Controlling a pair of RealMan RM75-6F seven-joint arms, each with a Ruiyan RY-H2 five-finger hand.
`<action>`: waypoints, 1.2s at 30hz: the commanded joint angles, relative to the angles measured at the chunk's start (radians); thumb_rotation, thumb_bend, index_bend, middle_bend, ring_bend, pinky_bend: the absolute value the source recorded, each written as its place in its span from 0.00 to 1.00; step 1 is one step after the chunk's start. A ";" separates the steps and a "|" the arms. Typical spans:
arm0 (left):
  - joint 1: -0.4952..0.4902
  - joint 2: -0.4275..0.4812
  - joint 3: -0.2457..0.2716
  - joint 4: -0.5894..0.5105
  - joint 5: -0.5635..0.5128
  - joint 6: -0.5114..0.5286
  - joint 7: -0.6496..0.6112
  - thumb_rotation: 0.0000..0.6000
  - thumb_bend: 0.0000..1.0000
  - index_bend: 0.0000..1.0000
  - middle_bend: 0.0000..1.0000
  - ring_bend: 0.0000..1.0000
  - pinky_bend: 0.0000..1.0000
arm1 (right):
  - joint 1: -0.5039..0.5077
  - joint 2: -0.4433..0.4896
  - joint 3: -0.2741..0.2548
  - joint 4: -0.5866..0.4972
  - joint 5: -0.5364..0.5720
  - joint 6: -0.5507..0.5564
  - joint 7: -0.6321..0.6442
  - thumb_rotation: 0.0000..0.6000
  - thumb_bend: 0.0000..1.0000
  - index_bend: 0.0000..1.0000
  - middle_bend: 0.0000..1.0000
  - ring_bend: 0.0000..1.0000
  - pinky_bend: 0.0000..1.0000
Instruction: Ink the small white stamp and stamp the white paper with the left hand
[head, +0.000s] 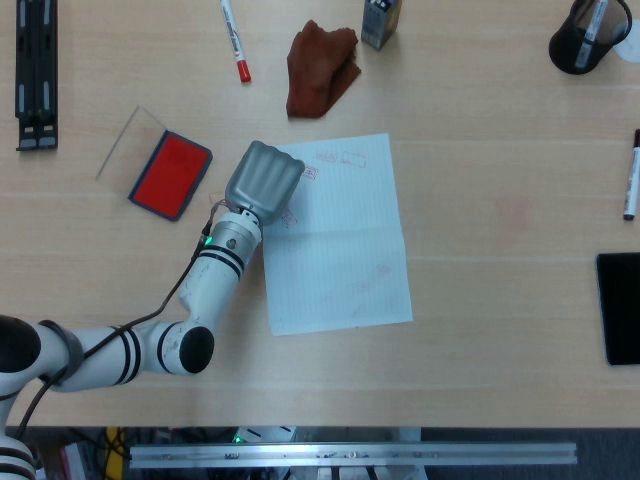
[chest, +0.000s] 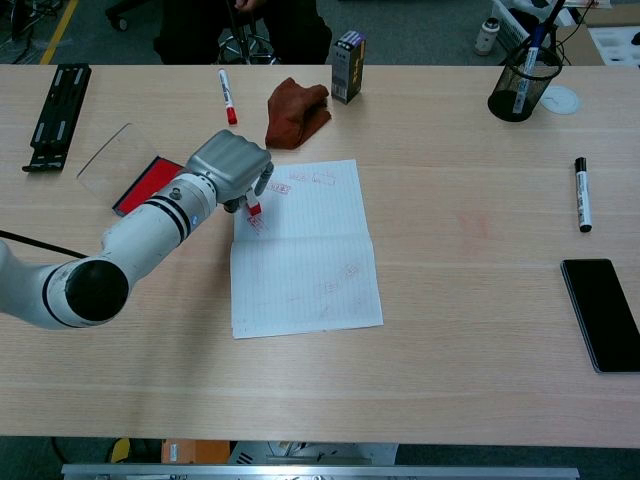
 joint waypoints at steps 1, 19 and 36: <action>-0.001 -0.002 0.001 0.000 0.001 -0.001 0.002 1.00 0.35 0.54 1.00 1.00 1.00 | -0.001 0.000 0.000 0.001 0.001 -0.001 0.001 1.00 0.12 0.32 0.44 0.36 0.51; -0.032 0.103 -0.048 -0.145 0.048 0.063 0.032 1.00 0.35 0.54 1.00 1.00 1.00 | 0.002 -0.008 0.003 0.011 -0.009 -0.001 0.015 1.00 0.12 0.32 0.44 0.36 0.51; -0.060 0.026 -0.047 0.041 0.002 -0.012 0.002 1.00 0.35 0.54 1.00 1.00 1.00 | -0.002 -0.005 0.004 0.004 0.004 -0.002 0.002 1.00 0.12 0.32 0.44 0.36 0.51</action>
